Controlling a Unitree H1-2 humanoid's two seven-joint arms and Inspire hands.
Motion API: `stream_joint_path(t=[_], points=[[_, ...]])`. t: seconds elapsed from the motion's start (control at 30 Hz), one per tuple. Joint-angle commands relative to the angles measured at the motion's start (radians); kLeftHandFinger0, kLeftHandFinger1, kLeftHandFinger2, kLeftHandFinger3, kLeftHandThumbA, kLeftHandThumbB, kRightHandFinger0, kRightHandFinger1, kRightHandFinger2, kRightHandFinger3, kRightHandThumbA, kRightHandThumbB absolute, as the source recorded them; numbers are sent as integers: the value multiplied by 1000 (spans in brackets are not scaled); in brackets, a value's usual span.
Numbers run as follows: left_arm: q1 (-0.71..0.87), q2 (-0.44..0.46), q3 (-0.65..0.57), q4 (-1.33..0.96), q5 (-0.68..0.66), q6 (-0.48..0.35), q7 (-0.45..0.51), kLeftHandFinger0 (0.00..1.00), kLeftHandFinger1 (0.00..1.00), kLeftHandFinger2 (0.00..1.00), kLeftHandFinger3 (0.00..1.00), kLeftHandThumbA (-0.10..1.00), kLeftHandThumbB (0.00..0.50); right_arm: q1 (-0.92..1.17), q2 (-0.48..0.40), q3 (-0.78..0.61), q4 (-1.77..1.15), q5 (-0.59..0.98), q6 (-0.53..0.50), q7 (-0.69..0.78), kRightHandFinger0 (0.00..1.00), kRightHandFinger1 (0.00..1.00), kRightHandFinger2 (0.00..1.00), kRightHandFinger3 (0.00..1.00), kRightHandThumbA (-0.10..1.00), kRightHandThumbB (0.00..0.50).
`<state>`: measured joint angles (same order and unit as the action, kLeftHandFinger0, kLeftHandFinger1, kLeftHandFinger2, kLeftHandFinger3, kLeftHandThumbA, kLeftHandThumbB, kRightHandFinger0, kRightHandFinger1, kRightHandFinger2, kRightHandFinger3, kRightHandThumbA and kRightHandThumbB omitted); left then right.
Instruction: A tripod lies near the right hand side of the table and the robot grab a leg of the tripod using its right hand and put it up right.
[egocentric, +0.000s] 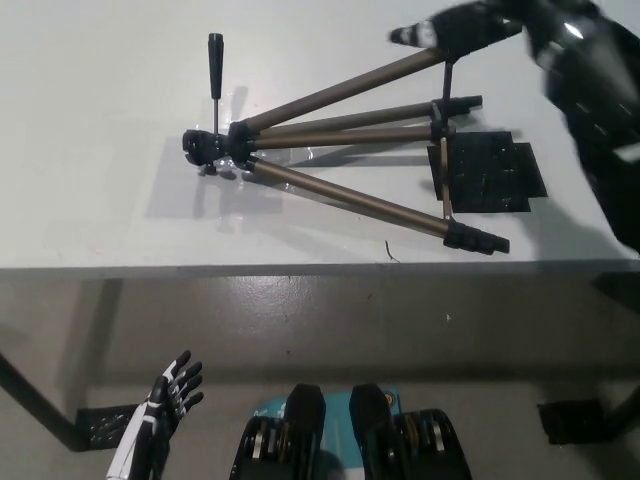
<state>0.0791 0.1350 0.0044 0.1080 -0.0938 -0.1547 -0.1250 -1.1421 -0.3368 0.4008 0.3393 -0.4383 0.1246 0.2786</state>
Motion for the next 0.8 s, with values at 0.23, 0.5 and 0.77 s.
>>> stream_joint_path(t=[0.23, 0.5, 0.77], points=[[32, 16, 6, -41, -17, -69, -26, 1000, 1000, 1000, 1000, 1000, 145, -365, 200, 300, 597, -178, 7, 203, 1000, 1000, 1000, 1000, 876, 500], [27, 28, 2, -48, 2, -62, -23, 1000, 1000, 1000, 1000, 1000, 179, -384, 241, 363, 840, -200, -35, 193, 1000, 1000, 1000, 1000, 919, 500], [32, 33, 7, -52, -14, -68, -33, 1000, 1000, 1000, 1000, 1000, 153, -357, 235, 415, 980, -273, 41, 64, 1000, 1000, 1000, 1000, 637, 463]])
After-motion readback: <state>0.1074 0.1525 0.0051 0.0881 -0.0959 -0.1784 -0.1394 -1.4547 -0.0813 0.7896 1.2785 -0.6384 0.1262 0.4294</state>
